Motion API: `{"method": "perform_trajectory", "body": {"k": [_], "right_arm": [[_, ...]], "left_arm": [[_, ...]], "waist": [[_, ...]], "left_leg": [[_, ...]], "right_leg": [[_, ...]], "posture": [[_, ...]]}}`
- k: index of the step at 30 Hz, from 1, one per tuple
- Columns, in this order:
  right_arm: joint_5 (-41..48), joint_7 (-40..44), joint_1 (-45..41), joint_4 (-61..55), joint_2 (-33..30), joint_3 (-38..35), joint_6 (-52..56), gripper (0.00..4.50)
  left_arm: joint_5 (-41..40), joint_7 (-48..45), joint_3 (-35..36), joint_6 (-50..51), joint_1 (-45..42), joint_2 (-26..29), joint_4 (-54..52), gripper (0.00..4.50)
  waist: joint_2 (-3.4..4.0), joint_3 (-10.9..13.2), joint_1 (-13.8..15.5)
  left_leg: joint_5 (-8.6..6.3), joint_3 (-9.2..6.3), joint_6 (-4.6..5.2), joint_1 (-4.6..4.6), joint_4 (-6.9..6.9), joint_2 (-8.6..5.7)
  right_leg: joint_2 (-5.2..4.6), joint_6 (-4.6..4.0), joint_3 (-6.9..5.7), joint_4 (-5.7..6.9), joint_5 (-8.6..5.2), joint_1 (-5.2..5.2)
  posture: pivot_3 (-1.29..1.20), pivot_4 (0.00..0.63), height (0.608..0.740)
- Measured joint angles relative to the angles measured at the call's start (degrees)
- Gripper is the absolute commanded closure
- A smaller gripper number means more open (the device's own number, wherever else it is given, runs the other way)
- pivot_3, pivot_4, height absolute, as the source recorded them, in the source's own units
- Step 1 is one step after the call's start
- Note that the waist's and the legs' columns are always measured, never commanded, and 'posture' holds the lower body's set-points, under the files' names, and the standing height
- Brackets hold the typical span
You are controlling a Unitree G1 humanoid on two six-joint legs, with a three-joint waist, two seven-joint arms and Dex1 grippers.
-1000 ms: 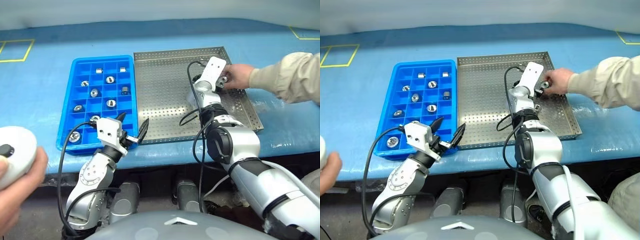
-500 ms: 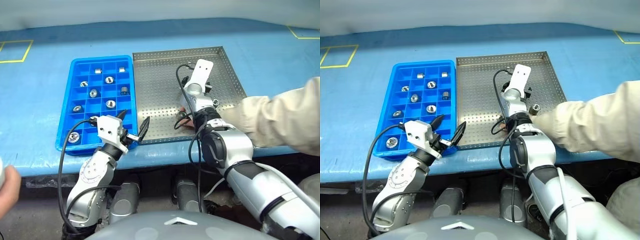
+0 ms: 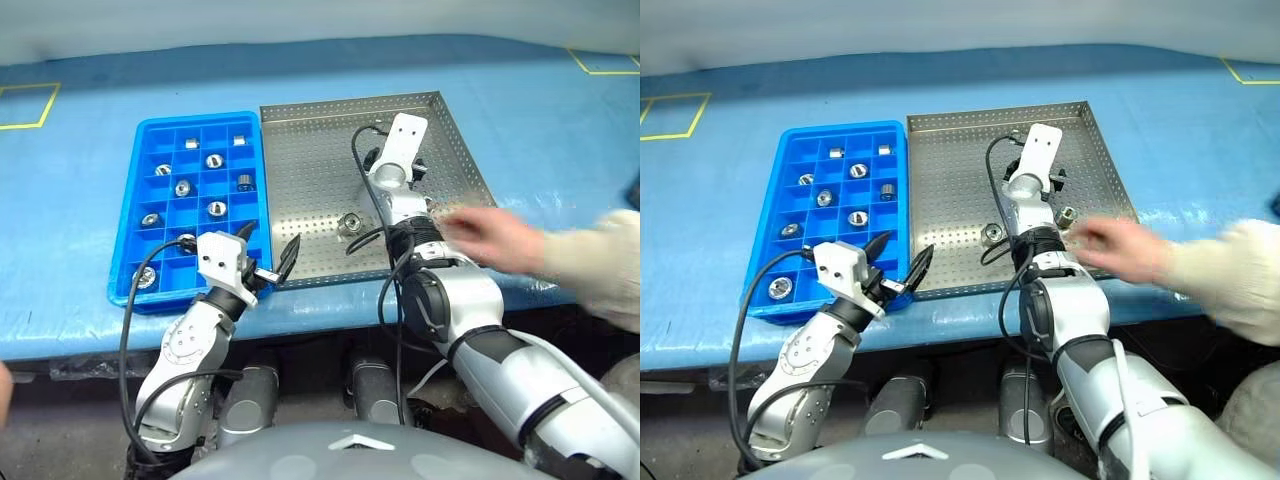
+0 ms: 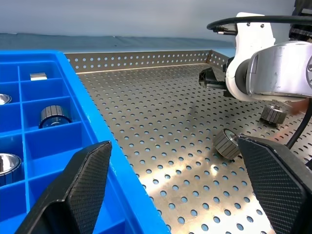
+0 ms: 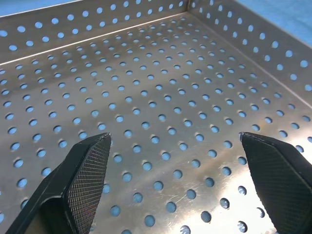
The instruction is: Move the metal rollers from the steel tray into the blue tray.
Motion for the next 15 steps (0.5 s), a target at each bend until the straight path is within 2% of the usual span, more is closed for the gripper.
{"method": "perform_trajectory", "body": {"k": [7, 15], "right_arm": [[0.49, -10.04, 1.09, -6.44, 0.08, -2.65, 7.32, 0.01], [-0.13, -17.00, 8.20, -19.92, 5.73, -2.77, 14.52, 0.01]], "left_arm": [[0.00, -0.05, -0.10, 0.00, -0.13, -0.15, 0.20, 0.00], [-0.06, -0.61, -0.14, 0.03, -0.20, -0.14, 0.27, 0.00]], "waist": [[0.01, -0.01, 0.06], [0.07, -0.04, -0.18]], "left_leg": [[0.00, 0.00, 0.00, -0.01, 0.00, 0.00], [0.00, 0.03, 0.01, 0.00, 0.01, 0.02]], "right_leg": [[0.00, 0.00, 0.00, 0.00, 0.00, 0.00], [0.00, 0.01, 0.01, 0.04, 0.00, -0.03]], "posture": [[0.16, 0.150, 0.740], [0.15, 0.150, 0.740]]}}
